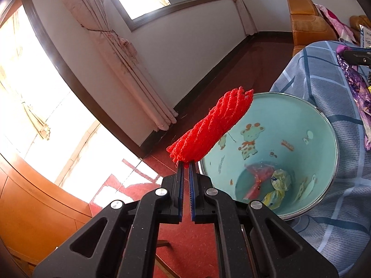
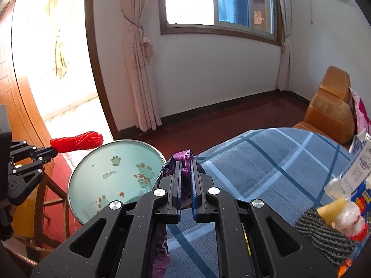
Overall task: Collect trash
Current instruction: 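Lift the red mesh with the left gripper while the right gripper carries the purple wrapper toward the bucket, then open both grippers over the blue bucket to drop the red mesh and purple wrapper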
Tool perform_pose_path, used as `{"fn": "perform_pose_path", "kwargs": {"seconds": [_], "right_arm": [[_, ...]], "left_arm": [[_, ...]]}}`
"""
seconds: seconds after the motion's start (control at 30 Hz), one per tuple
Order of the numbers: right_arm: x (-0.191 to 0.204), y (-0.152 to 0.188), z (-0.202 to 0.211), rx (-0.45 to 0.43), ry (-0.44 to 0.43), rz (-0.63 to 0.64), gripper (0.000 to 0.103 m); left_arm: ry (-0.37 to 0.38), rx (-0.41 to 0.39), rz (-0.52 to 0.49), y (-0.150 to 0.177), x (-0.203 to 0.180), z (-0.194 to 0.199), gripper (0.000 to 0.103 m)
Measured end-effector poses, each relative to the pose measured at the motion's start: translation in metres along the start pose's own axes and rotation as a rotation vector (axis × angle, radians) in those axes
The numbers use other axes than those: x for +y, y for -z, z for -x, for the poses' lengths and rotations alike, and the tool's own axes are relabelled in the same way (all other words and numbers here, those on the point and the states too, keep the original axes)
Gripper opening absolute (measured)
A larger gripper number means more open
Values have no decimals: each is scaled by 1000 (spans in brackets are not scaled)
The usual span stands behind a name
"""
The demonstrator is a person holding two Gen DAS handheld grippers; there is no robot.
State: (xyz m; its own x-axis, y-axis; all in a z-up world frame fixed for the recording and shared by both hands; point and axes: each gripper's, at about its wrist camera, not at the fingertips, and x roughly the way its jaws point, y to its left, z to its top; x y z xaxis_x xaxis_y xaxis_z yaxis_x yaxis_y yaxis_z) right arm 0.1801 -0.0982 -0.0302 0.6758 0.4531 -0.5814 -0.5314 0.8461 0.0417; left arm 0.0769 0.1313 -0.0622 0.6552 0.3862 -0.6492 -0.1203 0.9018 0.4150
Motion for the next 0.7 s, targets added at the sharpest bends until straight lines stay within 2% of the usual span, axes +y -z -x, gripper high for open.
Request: {"fn": "perform_pose_path", "kwargs": {"seconds": [0.4, 0.57, 0.6, 0.67, 0.7], "right_arm": [[16, -7, -7, -2, -22, 39, 7], [19, -9, -11, 3, -76, 24, 9], [20, -9, -11, -2, -82, 18, 12], [18, -9, -13, -10, -85, 9, 38], [17, -9, -14, -4, -86, 2, 40]], "left_arm": [[15, -4, 2, 0, 3, 0, 4], [41, -17, 1, 0, -2, 3, 9], [49, -19, -8, 0, -5, 4, 13], [62, -31, -19, 0, -10, 7, 27], [63, -37, -18, 0, -12, 8, 36]]}}
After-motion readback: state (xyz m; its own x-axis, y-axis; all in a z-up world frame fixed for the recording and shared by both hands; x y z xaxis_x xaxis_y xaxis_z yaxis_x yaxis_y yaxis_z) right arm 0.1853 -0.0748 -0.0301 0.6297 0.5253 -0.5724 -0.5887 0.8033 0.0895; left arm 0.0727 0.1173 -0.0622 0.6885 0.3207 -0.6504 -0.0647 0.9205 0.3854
